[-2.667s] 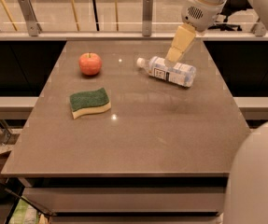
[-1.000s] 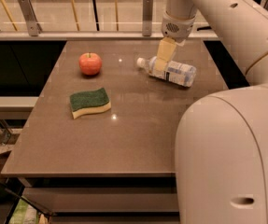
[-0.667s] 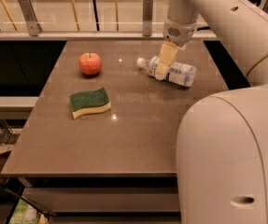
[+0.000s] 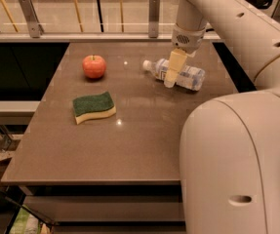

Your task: Place blue plastic bottle upright

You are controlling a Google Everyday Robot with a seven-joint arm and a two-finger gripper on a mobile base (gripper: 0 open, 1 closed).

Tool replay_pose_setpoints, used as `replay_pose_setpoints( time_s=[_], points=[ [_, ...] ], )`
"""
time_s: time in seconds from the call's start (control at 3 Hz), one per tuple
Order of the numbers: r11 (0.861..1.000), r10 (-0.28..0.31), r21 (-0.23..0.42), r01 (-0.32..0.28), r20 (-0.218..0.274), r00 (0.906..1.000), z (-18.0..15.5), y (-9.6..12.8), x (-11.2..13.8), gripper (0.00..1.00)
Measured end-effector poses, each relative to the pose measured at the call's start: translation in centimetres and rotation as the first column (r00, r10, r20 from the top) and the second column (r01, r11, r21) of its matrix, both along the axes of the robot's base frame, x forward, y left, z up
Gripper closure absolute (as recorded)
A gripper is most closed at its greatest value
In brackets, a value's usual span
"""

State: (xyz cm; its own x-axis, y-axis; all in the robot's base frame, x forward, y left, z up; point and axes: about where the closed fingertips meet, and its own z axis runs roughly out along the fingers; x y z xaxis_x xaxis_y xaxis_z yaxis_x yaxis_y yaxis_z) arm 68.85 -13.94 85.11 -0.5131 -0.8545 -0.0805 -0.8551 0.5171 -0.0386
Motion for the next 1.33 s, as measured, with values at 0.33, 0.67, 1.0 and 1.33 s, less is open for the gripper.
replay_pose_setpoints(
  time_s=[0.33, 0.67, 1.0, 1.33],
  points=[
    [1.000, 0.009, -0.007, -0.009, -0.012, 0.9999, -1.0, 0.1, 0.7, 0.00],
    [1.000, 0.008, 0.001, -0.008, 0.014, 0.9999, -1.2, 0.4, 1.5, 0.16],
    [1.000, 0.009, 0.008, -0.009, 0.034, 0.9994, -1.5, 0.6, 2.2, 0.39],
    [1.000, 0.009, 0.012, -0.010, 0.048, 0.9988, -1.8, 0.8, 2.7, 0.63]
  ],
)
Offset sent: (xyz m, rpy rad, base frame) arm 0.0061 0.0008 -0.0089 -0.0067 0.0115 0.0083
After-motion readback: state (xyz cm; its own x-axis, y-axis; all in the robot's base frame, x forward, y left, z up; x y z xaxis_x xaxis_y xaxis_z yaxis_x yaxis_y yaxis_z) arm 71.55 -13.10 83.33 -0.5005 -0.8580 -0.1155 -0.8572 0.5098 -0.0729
